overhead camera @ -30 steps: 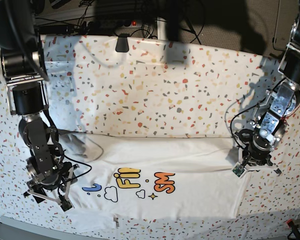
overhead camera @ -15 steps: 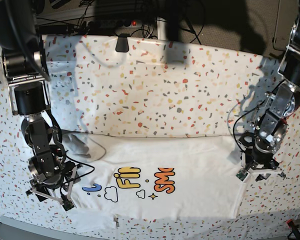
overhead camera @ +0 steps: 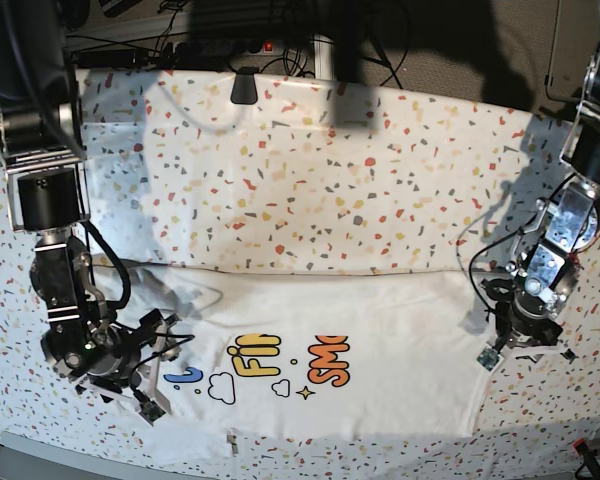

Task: Fold the T-shirt properly
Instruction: 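Open both grippers to release the folded edge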

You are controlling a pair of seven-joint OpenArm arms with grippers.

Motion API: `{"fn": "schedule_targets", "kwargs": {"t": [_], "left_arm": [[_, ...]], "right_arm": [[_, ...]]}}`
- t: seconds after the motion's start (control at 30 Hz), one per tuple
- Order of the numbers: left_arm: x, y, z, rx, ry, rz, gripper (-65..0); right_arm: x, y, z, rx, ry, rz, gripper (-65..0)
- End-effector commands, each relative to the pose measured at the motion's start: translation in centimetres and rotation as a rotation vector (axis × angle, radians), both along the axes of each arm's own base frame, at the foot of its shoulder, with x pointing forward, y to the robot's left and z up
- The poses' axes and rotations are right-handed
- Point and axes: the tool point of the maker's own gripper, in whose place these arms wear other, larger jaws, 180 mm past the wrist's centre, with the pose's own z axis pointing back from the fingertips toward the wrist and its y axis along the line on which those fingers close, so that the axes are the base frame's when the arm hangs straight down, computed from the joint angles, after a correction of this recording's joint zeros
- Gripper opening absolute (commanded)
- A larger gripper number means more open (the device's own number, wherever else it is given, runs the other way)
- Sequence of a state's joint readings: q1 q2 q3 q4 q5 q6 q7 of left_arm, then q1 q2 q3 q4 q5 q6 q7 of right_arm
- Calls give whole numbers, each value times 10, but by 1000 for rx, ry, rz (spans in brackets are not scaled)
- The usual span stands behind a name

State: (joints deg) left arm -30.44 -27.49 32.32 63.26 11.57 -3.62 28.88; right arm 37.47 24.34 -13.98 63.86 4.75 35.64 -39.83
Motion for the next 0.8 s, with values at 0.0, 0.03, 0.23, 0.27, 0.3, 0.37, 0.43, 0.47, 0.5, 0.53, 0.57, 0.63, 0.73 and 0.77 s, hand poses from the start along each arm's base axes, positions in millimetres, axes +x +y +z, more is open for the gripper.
{"fn": "schedule_targets", "kwargs": {"t": [0.0, 0.03, 0.23, 0.27, 0.3, 0.37, 0.43, 0.47, 0.5, 0.53, 0.57, 0.63, 0.73, 0.77], "left_arm": [[10, -2, 23, 17, -47, -24, -447], [7, -6, 23, 34, -41, -51, -447], [-21, -45, 7, 65, 49, -234, -447], [-28, -52, 1, 61, 79, -267, -447], [-34, -57, -5, 52, 107, -291, -447], [-44, -61, -16, 39, 148, -315, -447], [-50, -60, -23, 47, 166, -319, -447], [-52, -59, -25, 44, 171, -324, -447], [-52, -58, -25, 43, 166, -332, -447], [-53, -54, -24, 47, 163, -336, -447], [-53, -50, -23, 53, 162, -340, -447], [-53, -37, -21, 74, 159, -337, -447], [-54, -19, -17, 103, 158, -333, -447], [-54, -14, -16, 111, 159, -329, -447]], "right_arm": [[9, -5, 31, -10, -66, 10, -230], [6, -5, 36, -14, -70, 23, -230], [-36, -3, 36, -59, -10, 128, -230], [-45, -4, 31, -83, 7, 141, -230], [-53, -6, 26, -110, 20, 156, -230], [-69, -10, 13, -166, 52, 185, -230], [-83, -20, -1, -256, 87, 203, -230], [-89, -26, -8, -295, 105, 211, -230], [-94, -30, -14, -330, 119, 222, -230], [-99, -35, -20, -361, 136, 233, -230], [-104, -38, -24, -382, 152, 242, -230], [-109, -44, -30, -414, 175, 254, -230], [-108, -51, -27, -437, 168, 233, -230], [-107, -51, -26, -441, 164, 231, -230]]}}
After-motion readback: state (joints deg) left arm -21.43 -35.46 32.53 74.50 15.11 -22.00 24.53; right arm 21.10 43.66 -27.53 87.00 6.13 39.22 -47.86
